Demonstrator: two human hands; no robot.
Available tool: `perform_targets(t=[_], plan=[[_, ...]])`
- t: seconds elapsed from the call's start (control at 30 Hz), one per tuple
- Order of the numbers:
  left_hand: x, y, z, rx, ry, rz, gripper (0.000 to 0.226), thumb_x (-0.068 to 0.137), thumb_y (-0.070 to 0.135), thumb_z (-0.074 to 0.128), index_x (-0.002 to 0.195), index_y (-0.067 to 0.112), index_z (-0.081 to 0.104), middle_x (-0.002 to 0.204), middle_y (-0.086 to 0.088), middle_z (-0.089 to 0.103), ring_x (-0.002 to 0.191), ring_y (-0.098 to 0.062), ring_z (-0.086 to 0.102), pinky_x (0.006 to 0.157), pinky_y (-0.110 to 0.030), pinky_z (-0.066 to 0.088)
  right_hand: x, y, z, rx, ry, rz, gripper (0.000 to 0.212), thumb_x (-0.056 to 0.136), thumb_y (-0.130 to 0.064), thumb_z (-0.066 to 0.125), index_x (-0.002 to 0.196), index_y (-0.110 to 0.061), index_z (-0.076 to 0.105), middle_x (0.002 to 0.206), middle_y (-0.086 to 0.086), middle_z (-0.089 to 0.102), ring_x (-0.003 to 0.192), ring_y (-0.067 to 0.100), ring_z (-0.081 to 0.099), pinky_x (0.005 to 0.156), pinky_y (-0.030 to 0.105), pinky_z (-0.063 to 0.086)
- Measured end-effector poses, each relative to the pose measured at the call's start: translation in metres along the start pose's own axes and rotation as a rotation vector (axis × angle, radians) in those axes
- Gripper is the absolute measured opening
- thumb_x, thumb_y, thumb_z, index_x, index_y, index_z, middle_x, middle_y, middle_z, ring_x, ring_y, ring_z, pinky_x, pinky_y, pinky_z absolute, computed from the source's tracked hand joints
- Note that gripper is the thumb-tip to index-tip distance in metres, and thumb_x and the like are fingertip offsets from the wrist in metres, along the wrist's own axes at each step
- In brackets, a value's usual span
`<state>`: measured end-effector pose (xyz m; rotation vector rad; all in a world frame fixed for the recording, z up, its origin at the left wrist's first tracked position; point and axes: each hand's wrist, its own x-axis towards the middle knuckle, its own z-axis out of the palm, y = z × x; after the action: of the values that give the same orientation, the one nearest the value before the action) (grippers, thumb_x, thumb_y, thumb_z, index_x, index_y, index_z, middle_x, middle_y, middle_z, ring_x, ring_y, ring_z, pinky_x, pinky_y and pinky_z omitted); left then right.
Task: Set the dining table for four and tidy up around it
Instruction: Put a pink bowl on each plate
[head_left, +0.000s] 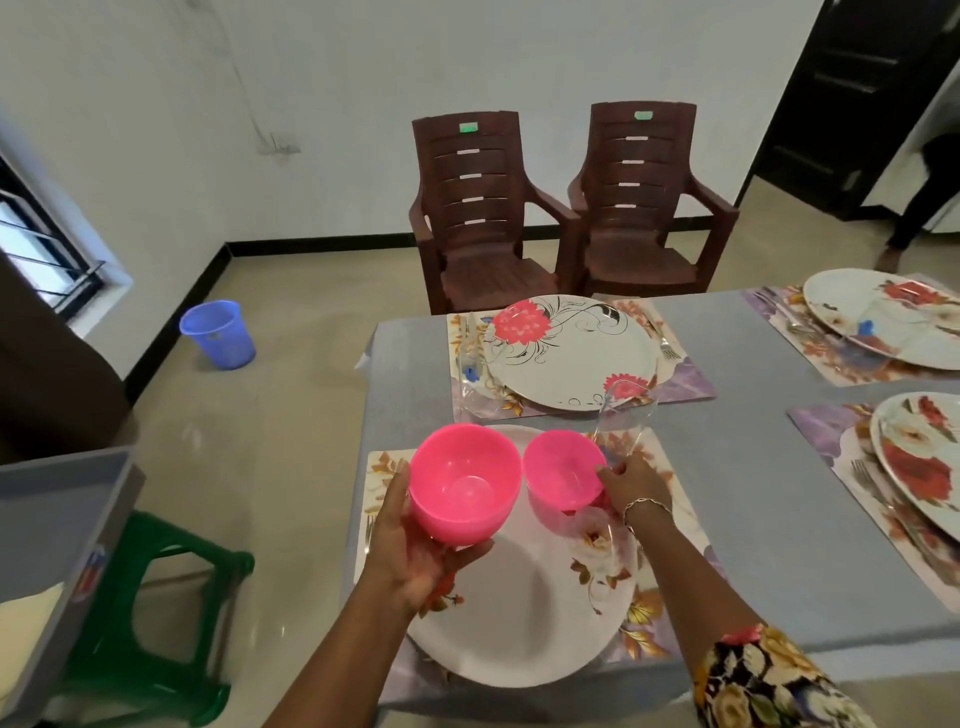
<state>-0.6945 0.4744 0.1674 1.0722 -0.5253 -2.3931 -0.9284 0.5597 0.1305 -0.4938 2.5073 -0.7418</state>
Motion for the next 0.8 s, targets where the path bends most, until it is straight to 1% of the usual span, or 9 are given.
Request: perform_targets(t=[0.07, 0.13, 0.23, 0.27, 0.33, 0.43, 0.5, 0.6, 0.8], plan=[[0.001, -0.004, 0.004, 0.022, -0.009, -0.01, 0.073, 0.073, 0.058, 0.055, 0.131, 0.014, 0.049, 0.122, -0.024, 0.058, 0.101, -0.044, 0.061, 0.063, -0.052, 0.056, -0.009, 0.001, -0.012, -0.033, 0.035, 0.003, 0.034, 0.092, -0.037, 0.049, 0.109, -0.008, 0.054, 0.105, 0.012, 0.064, 0.091, 0.028, 0.058, 0.073, 0.03, 0.041], [0.003, -0.009, 0.012, 0.072, -0.044, -0.031, 0.075, 0.071, 0.058, 0.056, 0.132, 0.016, 0.049, 0.124, -0.023, 0.058, 0.103, -0.045, 0.06, 0.064, -0.051, 0.055, -0.023, -0.002, -0.025, -0.027, 0.088, -0.038, 0.031, 0.092, -0.034, 0.05, 0.109, -0.009, 0.057, 0.106, 0.012, 0.064, 0.096, 0.03, 0.058, 0.073, 0.028, 0.039], [0.008, -0.017, 0.029, 0.126, -0.092, -0.091, 0.073, 0.073, 0.057, 0.056, 0.132, 0.015, 0.049, 0.124, -0.023, 0.057, 0.107, -0.045, 0.059, 0.066, -0.052, 0.054, -0.045, -0.007, -0.044, 0.204, 0.122, -0.108, 0.017, 0.089, -0.024, 0.054, 0.096, -0.01, 0.062, 0.093, 0.011, 0.067, 0.084, 0.03, 0.063, 0.076, 0.038, 0.052], [0.011, -0.021, 0.037, 0.14, -0.113, -0.113, 0.073, 0.072, 0.056, 0.058, 0.132, 0.015, 0.049, 0.124, -0.023, 0.057, 0.108, -0.046, 0.058, 0.066, -0.053, 0.054, -0.054, -0.008, -0.051, 0.317, 0.103, -0.123, 0.017, 0.091, -0.024, 0.053, 0.092, -0.009, 0.062, 0.084, 0.01, 0.066, 0.073, 0.028, 0.062, 0.07, 0.04, 0.054], [0.014, -0.034, 0.056, 0.166, -0.158, -0.164, 0.071, 0.072, 0.054, 0.058, 0.131, 0.015, 0.049, 0.123, -0.023, 0.057, 0.108, -0.045, 0.057, 0.067, -0.054, 0.055, -0.072, -0.009, -0.068, 0.502, 0.026, -0.123, 0.022, 0.094, -0.025, 0.05, 0.088, -0.006, 0.061, 0.072, 0.006, 0.06, 0.055, 0.02, 0.056, 0.052, 0.032, 0.049], [0.018, -0.059, 0.085, 0.208, -0.209, -0.224, 0.071, 0.072, 0.055, 0.057, 0.13, 0.015, 0.048, 0.121, -0.023, 0.057, 0.107, -0.045, 0.057, 0.07, -0.055, 0.055, -0.091, 0.001, -0.09, 0.439, 0.067, -0.15, 0.023, 0.092, -0.028, 0.054, 0.091, -0.007, 0.061, 0.072, 0.002, 0.058, 0.055, 0.016, 0.055, 0.041, 0.022, 0.044], [0.019, -0.077, 0.104, 0.25, -0.214, -0.264, 0.075, 0.068, 0.057, 0.058, 0.129, 0.015, 0.047, 0.121, -0.023, 0.057, 0.107, -0.045, 0.057, 0.071, -0.055, 0.056, -0.096, 0.014, -0.101, 0.316, 0.173, -0.131, 0.014, 0.088, -0.023, 0.06, 0.094, -0.011, 0.06, 0.076, 0.002, 0.057, 0.061, 0.019, 0.059, 0.044, 0.026, 0.05], [0.02, -0.106, 0.128, 0.326, -0.252, -0.294, 0.071, 0.066, 0.06, 0.058, 0.122, 0.016, 0.052, 0.117, -0.022, 0.06, 0.105, -0.043, 0.06, 0.073, -0.056, 0.055, -0.1, 0.043, -0.119, 0.163, 0.312, -0.061, 0.019, 0.086, -0.011, 0.056, 0.103, -0.01, 0.062, 0.079, 0.004, 0.058, 0.07, 0.026, 0.064, 0.063, 0.043, 0.056], [0.022, -0.167, 0.181, 0.41, -0.348, -0.379, 0.053, 0.081, 0.055, 0.05, 0.118, 0.017, 0.056, 0.115, -0.021, 0.06, 0.104, -0.041, 0.059, 0.063, -0.048, 0.058, -0.095, 0.102, -0.167, 0.221, 0.479, 0.019, 0.028, 0.086, -0.003, 0.05, 0.107, -0.01, 0.068, 0.061, -0.008, 0.05, 0.063, 0.029, 0.064, 0.062, 0.045, 0.057]])
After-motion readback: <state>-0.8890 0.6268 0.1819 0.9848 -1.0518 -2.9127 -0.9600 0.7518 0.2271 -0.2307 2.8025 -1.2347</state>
